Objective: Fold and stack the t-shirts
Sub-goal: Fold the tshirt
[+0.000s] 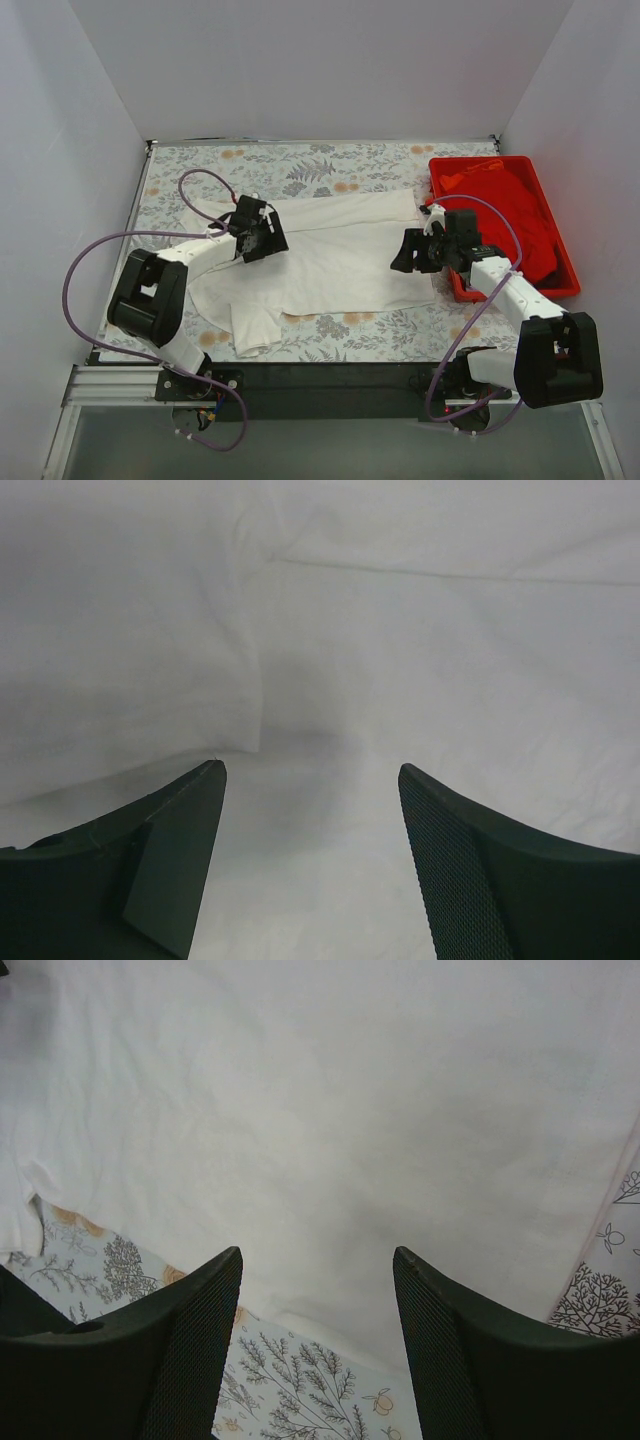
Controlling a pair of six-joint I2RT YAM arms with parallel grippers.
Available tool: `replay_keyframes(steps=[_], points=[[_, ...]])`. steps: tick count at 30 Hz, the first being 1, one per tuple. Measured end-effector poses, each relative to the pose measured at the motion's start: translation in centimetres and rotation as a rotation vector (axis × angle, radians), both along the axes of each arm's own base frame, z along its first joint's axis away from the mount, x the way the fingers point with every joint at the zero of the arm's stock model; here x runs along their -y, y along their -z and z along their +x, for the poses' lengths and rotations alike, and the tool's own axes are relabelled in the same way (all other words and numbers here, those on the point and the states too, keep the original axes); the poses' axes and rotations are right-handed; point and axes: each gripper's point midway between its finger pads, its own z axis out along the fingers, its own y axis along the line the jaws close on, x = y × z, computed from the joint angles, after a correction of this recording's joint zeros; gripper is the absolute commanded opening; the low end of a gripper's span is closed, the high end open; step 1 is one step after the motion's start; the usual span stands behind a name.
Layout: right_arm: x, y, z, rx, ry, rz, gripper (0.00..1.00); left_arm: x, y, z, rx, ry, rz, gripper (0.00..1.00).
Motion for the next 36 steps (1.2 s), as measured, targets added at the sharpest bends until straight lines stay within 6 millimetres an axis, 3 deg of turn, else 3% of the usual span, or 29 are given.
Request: replay_keyframes(steps=[3, 8, 10, 14, 21, 30, 32, 36], points=[[0.0, 0.0, 0.0, 0.001, 0.0, 0.0, 0.68, 0.1, -1.7, 0.5, 0.036, -0.007, -0.006, 0.67], [0.0, 0.0, 0.0, 0.0, 0.0, 0.001, 0.68, -0.3, -6.3, 2.2, 0.172, -0.043, -0.018, 0.65], [0.0, 0.0, 0.0, 0.001, 0.0, 0.001, 0.68, -0.3, -7.2, 2.9, 0.201, -0.052, -0.019, 0.6], [0.0, -0.1, 0.0, 0.003, 0.0, 0.001, 0.68, 0.0, -5.7, 3.3, 0.172, -0.049, -0.006, 0.56], [0.0, -0.1, 0.0, 0.004, 0.001, 0.001, 0.68, 0.2, 0.8, 2.3, 0.006, -0.029, 0.034, 0.51], [0.2, -0.1, 0.1, 0.004, 0.012, -0.007, 0.67, 0.9, 0.1, 2.2, 0.011, -0.008, 0.001, 0.54], [0.4, -0.1, 0.4, 0.009, 0.026, -0.017, 0.67, 1.0, -1.1, 2.0, 0.027, -0.004, -0.008, 0.54], [0.6, -1.2, 2.3, 0.038, 0.055, -0.035, 0.65, 0.7, -5.6, 2.5, 0.135, -0.018, -0.037, 0.55]])
